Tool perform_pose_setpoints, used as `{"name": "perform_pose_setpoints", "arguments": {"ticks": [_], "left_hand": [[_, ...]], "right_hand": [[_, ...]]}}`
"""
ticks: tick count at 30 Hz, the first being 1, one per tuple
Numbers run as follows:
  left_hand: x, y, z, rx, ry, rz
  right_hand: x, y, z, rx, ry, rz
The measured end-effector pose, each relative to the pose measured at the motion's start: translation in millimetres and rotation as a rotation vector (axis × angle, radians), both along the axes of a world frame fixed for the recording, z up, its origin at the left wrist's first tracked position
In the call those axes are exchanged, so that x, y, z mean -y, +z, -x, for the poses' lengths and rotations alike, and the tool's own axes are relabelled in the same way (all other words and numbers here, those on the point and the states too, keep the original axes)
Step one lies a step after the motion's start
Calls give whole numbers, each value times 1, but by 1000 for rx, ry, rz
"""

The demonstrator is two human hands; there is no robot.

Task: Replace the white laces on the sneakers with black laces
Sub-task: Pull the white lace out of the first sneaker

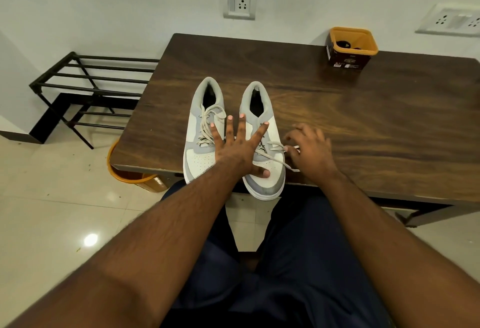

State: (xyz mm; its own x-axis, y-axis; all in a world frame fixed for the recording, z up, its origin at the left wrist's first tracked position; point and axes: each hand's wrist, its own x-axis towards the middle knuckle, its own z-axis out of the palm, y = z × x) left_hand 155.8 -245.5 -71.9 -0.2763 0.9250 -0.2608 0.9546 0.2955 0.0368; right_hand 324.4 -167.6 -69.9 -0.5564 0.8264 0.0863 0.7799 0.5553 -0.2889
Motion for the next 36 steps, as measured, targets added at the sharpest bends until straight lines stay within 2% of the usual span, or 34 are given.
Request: {"name": "perform_pose_setpoints", "arguments": {"ticks": [3, 10, 16, 18, 21, 26, 29, 36], "left_hand": [[0, 1, 0, 7, -1, 11], [1, 1, 1, 23, -2, 11], [-1, -1, 1, 33, 2, 19], [-1, -1, 1, 33, 1, 20], [-1, -1, 2, 37, 2, 20], [0, -1, 1, 44, 2, 24], [0, 1, 2, 44, -1, 25], [1, -1, 2, 43, -6, 24]], "right_hand": [[7, -1, 15, 1, 80, 0], [5, -11, 10, 106, 90, -89], [-18, -15, -18, 175, -240, -11], [-18, -11, -16, 110, -193, 23], [-6, -3, 2, -37, 18, 70], [6, -7, 22, 9, 82, 60], [5, -11, 18, 97, 127, -41], [-23, -20, -24, 193, -207, -18]]}}
